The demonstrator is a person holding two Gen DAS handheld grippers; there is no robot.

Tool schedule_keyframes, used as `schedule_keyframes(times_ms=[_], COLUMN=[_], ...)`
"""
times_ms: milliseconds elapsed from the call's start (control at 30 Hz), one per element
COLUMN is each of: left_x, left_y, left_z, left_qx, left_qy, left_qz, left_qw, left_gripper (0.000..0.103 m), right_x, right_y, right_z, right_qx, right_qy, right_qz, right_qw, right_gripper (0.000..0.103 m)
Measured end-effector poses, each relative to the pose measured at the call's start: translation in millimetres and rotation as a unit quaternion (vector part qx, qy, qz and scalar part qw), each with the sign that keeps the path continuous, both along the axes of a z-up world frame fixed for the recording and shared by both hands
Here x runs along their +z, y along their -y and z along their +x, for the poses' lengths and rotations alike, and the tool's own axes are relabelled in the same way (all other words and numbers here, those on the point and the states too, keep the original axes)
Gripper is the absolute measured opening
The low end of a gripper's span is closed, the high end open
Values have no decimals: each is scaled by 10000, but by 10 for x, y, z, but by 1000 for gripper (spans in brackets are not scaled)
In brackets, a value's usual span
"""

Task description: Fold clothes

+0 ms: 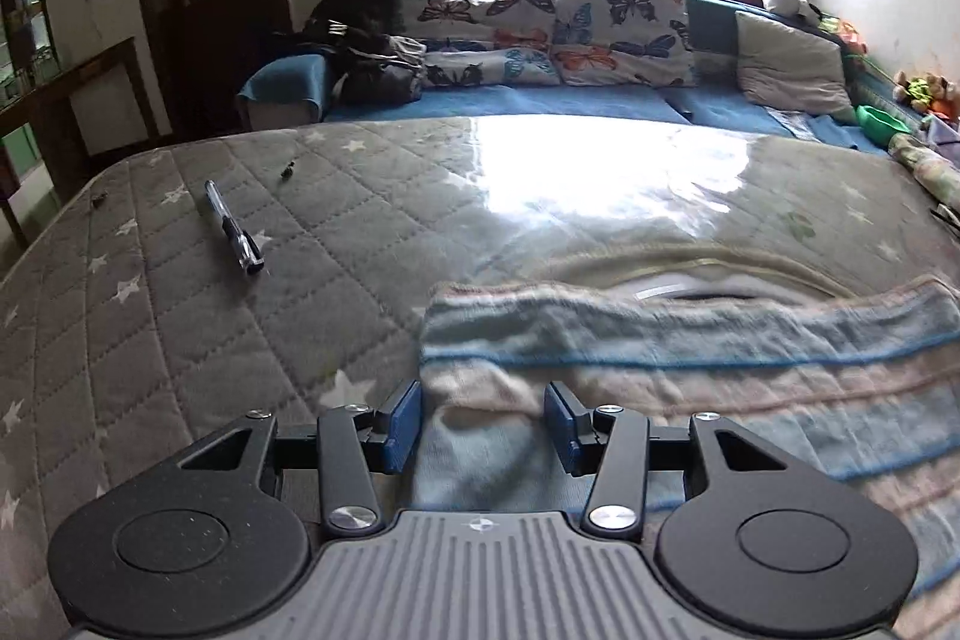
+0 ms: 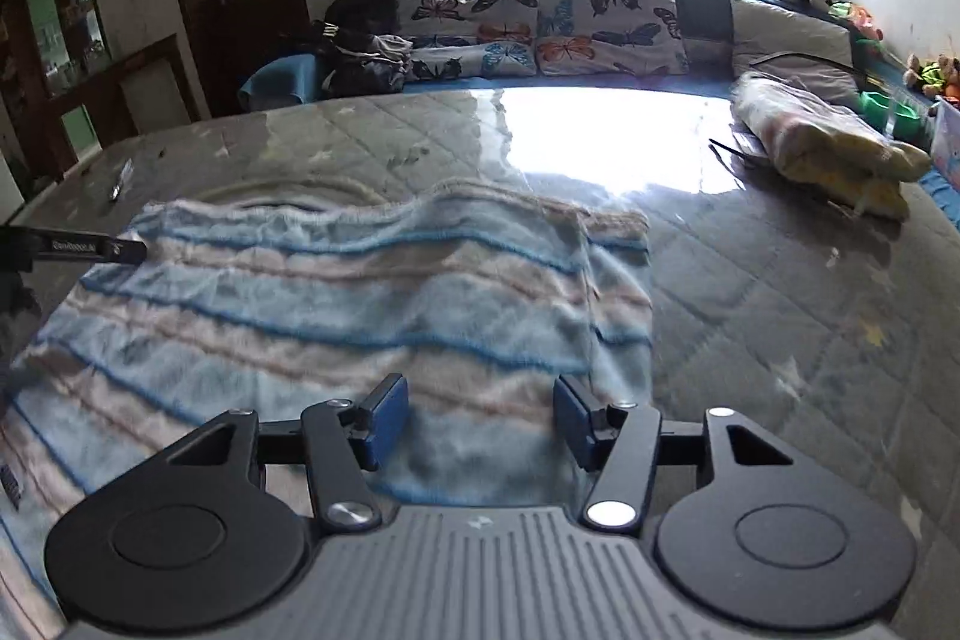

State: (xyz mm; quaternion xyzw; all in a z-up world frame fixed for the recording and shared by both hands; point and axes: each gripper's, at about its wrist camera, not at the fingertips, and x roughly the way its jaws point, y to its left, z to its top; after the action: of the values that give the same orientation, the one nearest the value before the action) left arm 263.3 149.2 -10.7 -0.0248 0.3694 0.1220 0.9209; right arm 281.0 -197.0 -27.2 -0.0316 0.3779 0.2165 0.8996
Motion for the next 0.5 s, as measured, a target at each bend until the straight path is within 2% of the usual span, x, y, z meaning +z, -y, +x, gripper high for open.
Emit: schedule_keyframes(times_ms=[100, 167, 300, 367, 433, 500], left_x=[-19, -30, -49, -44, -38, -46], left_y=[21, 17, -9, -6, 6, 4], left_z=[79, 113, 137, 152, 169, 184], left_qx=[48, 106, 156, 170, 205, 217], left_qy=[16, 38, 85, 76, 79, 77], left_qz=[233, 345, 385, 394, 399, 394], left_qw=[9997, 9993, 9991, 9991, 9990, 9990], left_gripper=[50, 50, 53, 53, 53, 53], right_x=[-24, -36, -38, -34, -35, -50], right_y=[-29, -28, 107, 91, 60, 12], right_z=[175, 294, 449, 451, 466, 504], right_qx=[-44, -195, -630, -574, -478, -405], right_qy=[32, 72, -80, -52, -3, 6], right_qz=[-40, -126, 233, 230, 253, 233], right_qw=[10000, 9997, 9977, 9981, 9985, 9989], right_gripper=[55, 52, 42, 44, 50, 51])
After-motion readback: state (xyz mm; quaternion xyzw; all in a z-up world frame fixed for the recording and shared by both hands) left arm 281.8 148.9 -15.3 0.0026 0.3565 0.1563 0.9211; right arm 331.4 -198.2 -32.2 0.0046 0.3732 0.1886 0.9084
